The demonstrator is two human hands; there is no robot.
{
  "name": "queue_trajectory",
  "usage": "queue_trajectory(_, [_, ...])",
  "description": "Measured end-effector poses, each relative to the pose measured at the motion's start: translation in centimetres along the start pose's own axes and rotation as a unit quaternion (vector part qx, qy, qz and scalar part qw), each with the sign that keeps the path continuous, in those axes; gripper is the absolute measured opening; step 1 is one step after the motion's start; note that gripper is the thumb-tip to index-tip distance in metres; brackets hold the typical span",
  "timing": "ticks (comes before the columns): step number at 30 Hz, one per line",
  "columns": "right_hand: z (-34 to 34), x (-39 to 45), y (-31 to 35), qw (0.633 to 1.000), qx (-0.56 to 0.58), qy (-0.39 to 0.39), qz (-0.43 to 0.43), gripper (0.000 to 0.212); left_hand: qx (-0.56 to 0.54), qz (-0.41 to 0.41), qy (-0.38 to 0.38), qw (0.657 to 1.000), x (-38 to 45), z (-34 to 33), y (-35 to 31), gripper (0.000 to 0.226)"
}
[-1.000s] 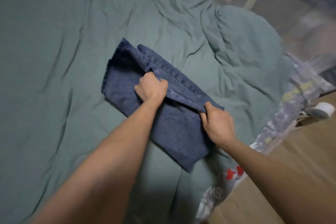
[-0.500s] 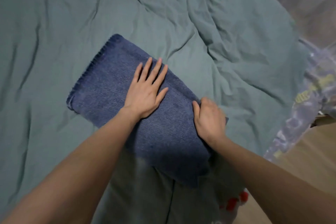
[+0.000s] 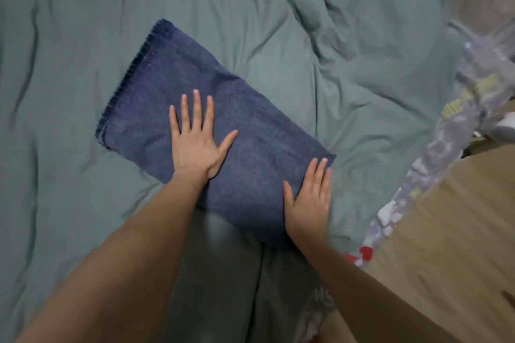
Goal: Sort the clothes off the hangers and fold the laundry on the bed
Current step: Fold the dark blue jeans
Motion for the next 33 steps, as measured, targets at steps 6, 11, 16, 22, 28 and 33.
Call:
queue_trajectory(6, [0.1, -1.9, -0.6, 0.897, 0.29, 0.068, -0.327, 0.073, -0.03, 0.025, 0.026, 0.999, -3.2, 0.8, 0.2, 0.09])
queue_trajectory(11, [1.6, -1.0, -0.2, 0.912, 0.272, 0.055, -0.302, 0.06, 0.007, -0.128, 0.02, 0.992, -4.4, 0.8, -1.8, 0.09])
queue_trajectory(16, [9.0, 3.2, -1.2, 0.966, 0.173, -0.017, -0.191, 0.051, -0.023, -0.158, 0.04, 0.986, -5.6, 1.7, -5.8, 0.086])
queue_trajectory(22, [14.3, 6.4, -4.1, 0.99, 0.064, -0.017, -0.123, 0.049, -0.044, -0.227, 0.099, 0.968, -5.5, 2.0, -13.6, 0.078])
queue_trajectory(28, [12.3, 6.2, -4.3, 0.993, 0.019, -0.004, -0.12, 0.048, -0.106, -0.175, 0.061, 0.977, 0.4, 1.3, -16.4, 0.07])
queue_trajectory(33, [12.4, 8.1, -1.6, 0.99, 0.119, 0.064, -0.025, 0.03, -0.039, -0.157, 0.216, 0.963, 1.9, -3.3, -17.2, 0.069])
Point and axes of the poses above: each hand's wrist, its own x-axis towards the middle knuckle, its own z-axis out of the back of the hand, y = z × x, the point moved 8 cm from there along x, towards the middle knuckle, and after that the axes turned 4 degrees about -z, right-handed, at the moved point
